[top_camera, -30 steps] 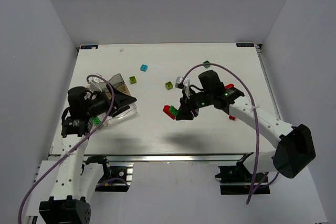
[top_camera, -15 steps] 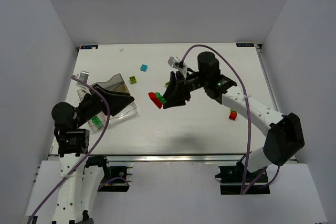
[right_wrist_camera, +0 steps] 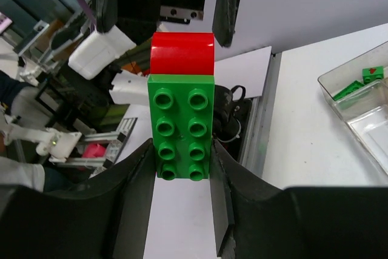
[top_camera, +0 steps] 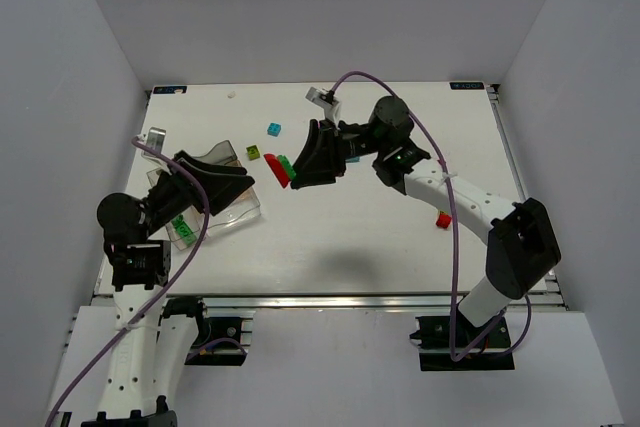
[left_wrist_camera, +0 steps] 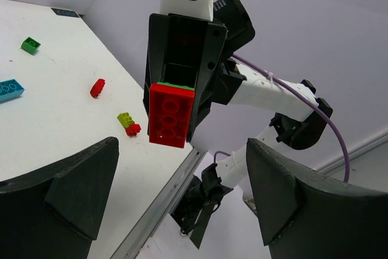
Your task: Sort the legos into containers by color
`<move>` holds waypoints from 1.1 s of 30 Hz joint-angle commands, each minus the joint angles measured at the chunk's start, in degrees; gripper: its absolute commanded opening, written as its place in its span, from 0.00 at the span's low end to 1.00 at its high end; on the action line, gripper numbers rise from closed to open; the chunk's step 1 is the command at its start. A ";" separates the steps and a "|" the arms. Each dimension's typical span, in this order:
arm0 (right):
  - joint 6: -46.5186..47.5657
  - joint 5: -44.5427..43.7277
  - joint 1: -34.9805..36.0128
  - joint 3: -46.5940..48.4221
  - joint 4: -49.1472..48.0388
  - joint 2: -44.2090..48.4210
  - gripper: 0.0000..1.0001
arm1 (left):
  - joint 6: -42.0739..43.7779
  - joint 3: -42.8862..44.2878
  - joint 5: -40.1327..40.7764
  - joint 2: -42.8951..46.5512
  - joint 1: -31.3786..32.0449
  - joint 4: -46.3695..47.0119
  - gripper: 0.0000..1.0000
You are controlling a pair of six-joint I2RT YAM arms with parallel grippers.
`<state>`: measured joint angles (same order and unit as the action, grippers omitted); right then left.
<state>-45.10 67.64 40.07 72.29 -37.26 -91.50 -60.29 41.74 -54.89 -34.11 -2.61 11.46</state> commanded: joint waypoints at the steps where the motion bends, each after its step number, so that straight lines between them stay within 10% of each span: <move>1: -2.10 -4.61 1.67 4.26 1.72 -0.25 0.00 | -0.53 1.16 0.22 -0.35 0.15 1.99 0.95; 20: -2.97 -10.77 7.91 4.88 5.70 -1.22 0.00 | 2.37 0.36 2.95 1.15 0.15 -4.96 0.88; 33: -4.03 -10.95 8.62 5.32 4.91 -2.63 0.00 | 2.11 -0.69 1.72 0.36 0.15 -4.08 0.49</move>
<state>-48.10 57.25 48.45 75.61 -29.89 -93.67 -58.59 41.63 -52.58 -33.74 -2.61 6.61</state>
